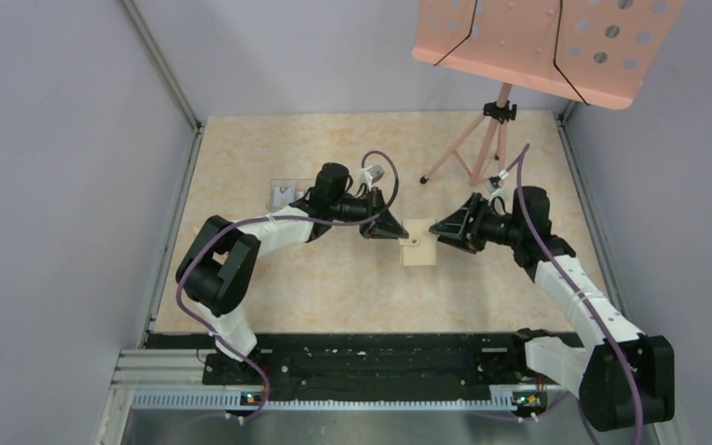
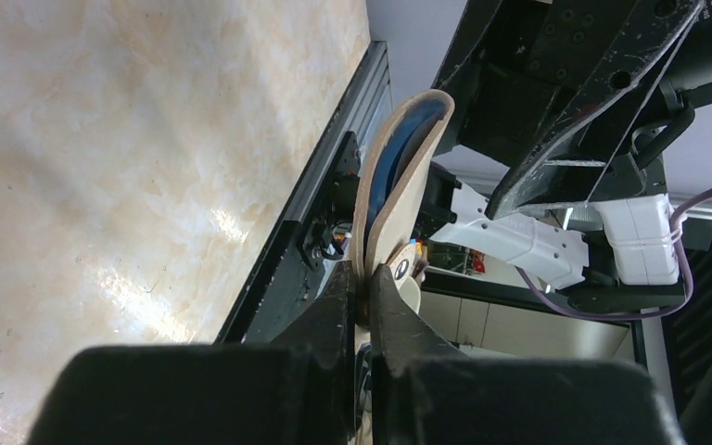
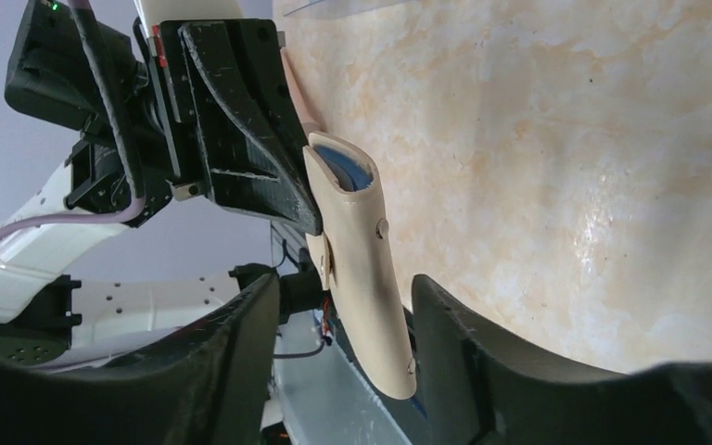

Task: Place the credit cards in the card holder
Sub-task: Pick up the card holder from the corner of the board.

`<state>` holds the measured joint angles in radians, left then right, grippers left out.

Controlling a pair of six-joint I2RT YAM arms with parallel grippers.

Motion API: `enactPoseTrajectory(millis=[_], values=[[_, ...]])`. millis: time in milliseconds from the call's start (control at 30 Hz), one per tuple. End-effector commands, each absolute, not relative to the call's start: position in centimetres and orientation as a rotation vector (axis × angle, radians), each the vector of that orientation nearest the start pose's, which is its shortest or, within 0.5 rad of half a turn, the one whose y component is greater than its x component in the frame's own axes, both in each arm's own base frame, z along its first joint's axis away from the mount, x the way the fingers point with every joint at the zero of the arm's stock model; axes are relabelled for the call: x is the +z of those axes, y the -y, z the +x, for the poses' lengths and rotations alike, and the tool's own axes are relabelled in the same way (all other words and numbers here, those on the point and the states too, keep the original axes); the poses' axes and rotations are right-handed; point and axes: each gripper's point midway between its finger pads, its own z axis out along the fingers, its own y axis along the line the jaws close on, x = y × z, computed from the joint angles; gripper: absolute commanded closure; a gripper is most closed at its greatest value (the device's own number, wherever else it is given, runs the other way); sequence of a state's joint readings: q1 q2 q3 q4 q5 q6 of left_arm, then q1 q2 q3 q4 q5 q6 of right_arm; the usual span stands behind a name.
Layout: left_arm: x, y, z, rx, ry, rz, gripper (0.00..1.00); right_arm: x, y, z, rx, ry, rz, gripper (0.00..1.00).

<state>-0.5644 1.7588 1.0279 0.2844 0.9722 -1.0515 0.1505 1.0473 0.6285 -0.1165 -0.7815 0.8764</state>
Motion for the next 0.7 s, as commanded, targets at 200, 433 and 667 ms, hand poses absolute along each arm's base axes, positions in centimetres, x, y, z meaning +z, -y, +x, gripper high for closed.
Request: enactPoseTrajectory(millis=[200,433,667], values=[[22.1,35.9,24.6,-1.970,-2.231,0.465,1.00,20.0,-19.9,23.1,1.549,-2.157,0.116,0.38],[23.1,36.2,23.8,-2.028,-2.204,0.555,1.00,20.5,-20.8,22.7,1.682,-2.102,0.041,0.41],[22.8,36.8,23.6,-2.017,-2.215,0.548,0.98,19.8,-21.1,23.0,1.702,-2.138,0.041,1.00]])
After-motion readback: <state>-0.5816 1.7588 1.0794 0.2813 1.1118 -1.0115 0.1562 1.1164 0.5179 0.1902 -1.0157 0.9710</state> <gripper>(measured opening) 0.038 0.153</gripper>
